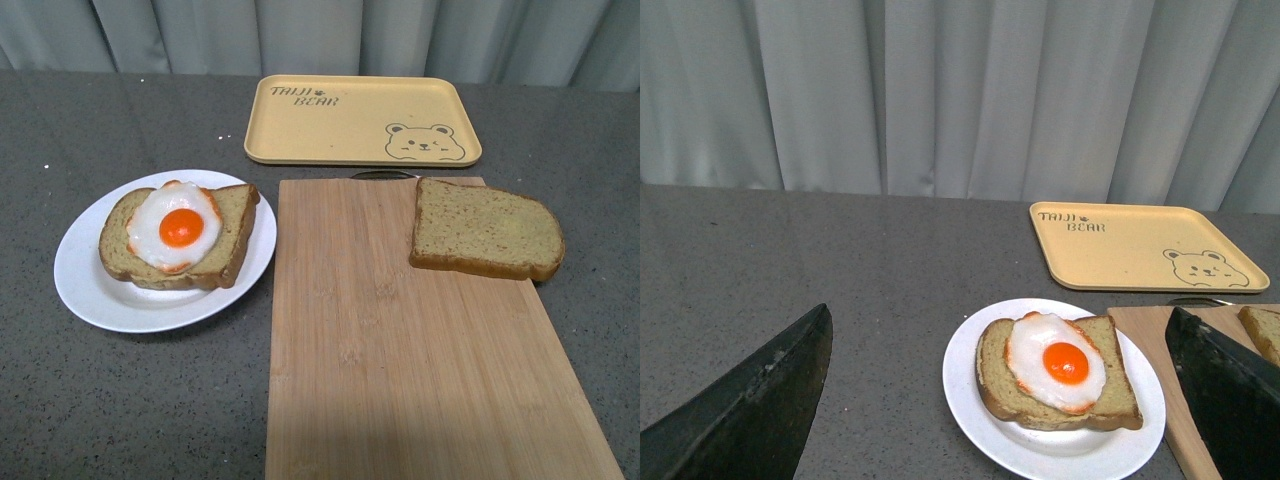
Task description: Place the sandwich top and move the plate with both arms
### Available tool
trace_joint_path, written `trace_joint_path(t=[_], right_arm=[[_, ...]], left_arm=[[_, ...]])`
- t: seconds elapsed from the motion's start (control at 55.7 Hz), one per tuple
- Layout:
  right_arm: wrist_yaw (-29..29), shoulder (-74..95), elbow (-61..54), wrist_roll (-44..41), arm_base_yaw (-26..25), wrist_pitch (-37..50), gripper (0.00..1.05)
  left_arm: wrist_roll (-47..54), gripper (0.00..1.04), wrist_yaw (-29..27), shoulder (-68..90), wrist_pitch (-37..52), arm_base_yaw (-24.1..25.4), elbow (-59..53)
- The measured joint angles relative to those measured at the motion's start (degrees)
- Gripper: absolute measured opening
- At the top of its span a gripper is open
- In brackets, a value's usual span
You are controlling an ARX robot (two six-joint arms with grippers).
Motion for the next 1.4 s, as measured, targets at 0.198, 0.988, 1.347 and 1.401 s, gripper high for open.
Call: trace_joint_path(t=[0.198,0.988,1.347,1.401], right_arm=[[-14.9,26.2,11.0,9.2,-3.5,2.4,0.95],[-39.3,70.8,45.5,35.8,7.0,-13.1,0.83],[-38.0,72.6,49.2,36.6,8.0,-16.0,0.30],[-38.1,72.4,49.0,36.6,8.1,-15.7,0.23]], left_arm=[[0.0,0.98,0.0,0.0,0.0,0.0,0.0],[0.0,0.98,0.0,0.0,0.0,0.0,0.0],[0.0,0.98,0.0,0.0,0.0,0.0,0.0],[0.0,0.98,0.0,0.0,0.0,0.0,0.0]])
